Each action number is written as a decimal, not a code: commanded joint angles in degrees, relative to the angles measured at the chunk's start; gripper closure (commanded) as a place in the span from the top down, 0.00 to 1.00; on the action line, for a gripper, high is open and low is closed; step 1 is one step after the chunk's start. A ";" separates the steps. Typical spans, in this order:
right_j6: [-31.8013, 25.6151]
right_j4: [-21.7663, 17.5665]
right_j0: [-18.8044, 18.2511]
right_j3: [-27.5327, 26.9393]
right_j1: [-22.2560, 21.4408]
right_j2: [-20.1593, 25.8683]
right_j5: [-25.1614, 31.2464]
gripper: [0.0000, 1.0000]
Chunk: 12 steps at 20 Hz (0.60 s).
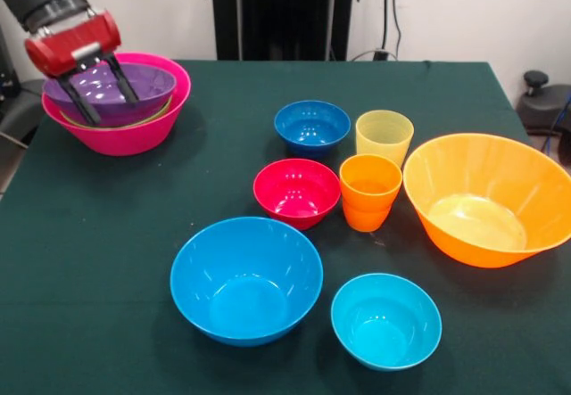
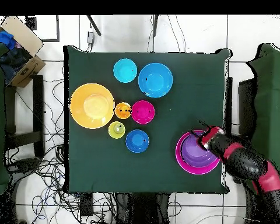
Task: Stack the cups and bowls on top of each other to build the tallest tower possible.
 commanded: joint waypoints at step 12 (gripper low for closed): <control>-30.54 0.28 -13.04 3.87 18.55 7.48 9.38 1.00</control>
